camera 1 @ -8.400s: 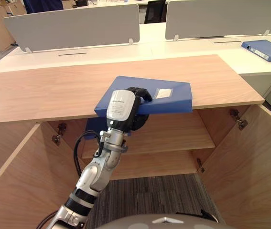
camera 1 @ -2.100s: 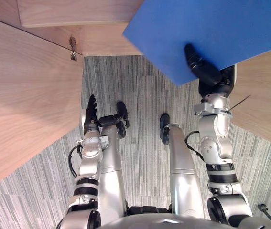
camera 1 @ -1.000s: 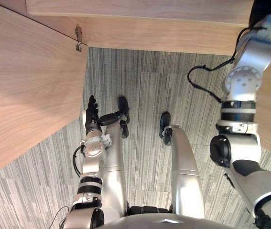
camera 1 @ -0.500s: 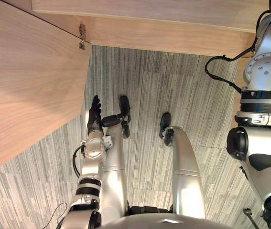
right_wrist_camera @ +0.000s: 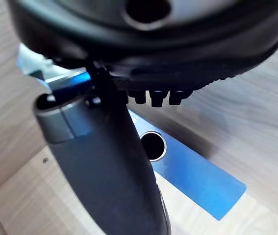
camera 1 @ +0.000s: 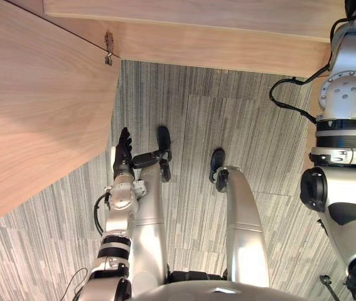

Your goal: Walk over to the cabinet, pick up the folder, carry it to the office cabinet, place the folder inside the office cabinet, then close the office cabinet door

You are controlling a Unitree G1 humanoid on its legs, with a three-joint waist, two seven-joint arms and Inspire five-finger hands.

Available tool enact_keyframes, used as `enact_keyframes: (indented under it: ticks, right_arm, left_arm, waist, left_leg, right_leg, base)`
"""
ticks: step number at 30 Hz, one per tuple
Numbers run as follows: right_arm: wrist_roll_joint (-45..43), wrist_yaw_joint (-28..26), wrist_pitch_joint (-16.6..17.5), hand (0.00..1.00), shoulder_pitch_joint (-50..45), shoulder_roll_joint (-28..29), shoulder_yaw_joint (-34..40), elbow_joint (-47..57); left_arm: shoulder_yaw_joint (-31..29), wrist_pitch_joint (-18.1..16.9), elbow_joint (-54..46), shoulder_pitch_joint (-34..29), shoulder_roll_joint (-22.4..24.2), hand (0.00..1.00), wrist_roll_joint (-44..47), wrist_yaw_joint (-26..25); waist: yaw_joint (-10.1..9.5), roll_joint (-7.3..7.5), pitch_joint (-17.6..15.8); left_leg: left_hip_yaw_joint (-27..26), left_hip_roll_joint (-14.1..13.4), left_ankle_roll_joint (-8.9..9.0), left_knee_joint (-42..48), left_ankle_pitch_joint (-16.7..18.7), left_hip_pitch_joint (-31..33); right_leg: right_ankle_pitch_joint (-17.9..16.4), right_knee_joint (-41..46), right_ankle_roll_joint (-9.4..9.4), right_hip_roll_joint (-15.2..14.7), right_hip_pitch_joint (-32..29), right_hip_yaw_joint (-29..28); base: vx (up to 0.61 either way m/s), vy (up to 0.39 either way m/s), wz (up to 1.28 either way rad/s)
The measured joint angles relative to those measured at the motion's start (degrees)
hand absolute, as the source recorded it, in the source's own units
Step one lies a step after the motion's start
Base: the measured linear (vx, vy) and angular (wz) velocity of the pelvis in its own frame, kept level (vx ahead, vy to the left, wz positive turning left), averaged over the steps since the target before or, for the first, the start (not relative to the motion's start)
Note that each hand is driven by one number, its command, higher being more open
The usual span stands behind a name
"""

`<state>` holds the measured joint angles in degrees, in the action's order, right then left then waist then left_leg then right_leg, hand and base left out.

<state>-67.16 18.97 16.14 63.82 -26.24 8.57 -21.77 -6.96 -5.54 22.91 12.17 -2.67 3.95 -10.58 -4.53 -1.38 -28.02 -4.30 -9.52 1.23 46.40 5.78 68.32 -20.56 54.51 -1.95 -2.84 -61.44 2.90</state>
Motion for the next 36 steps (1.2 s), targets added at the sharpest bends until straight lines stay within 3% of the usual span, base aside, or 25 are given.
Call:
enact_keyframes:
  ticks: [7,20,28,36]
  right_arm:
    - [6.87,-6.94,-4.22,1.0,-7.92,-8.3,-6.05,4.75]
    - [18.98,-18.99,-7.03,1.0,-24.04,-19.65,-11.29,9.54]
    - [33.25,-22.45,-7.09,1.0,-30.18,-23.74,-13.27,14.1]
    - [55.33,-20.69,-7.09,1.0,-34.75,-25.89,-13.21,19.05]
  left_arm:
    - [1.36,0.01,1.05,-0.04,-1.6,1.0,-0.09,1.12]
    - [1.56,-0.03,5.02,0.04,-4.07,1.0,-2.37,3.1]
    - [1.62,-0.06,6.07,0.05,-5.24,1.0,-2.67,3.89]
    - [1.52,-0.02,5.48,0.21,-7.13,1.0,-4.48,4.82]
  waist:
    - [0.63,0.04,0.02]
    - [1.72,1.0,0.58]
    - [1.83,1.64,0.93]
    - [1.63,2.01,1.14]
  left_leg:
    - [-0.21,-0.04,-0.05,-0.72,-0.1,-0.68]
    - [-1.3,-0.55,-0.08,-3.09,-0.23,-2.93]
    - [-2.3,-1.3,-0.09,-3.87,-0.23,-4.18]
    - [-2.8,-1.42,-0.09,-4.23,-0.23,-4.31]
  right_leg:
    - [0.26,-0.83,0.31,0.01,0.67,0.03]
    - [1.2,-4.19,0.25,0.42,2.92,-0.17]
    - [1.68,-5.58,0.34,0.88,4.16,-0.21]
    - [1.92,-6.21,0.29,0.89,4.27,-0.38]
  base:
    - [-0.02,0.041,-0.01]
    - [0.01,0.04,-0.02]
    - [0.01,0.037,-0.03]
    - [0.01,0.038,-0.01]
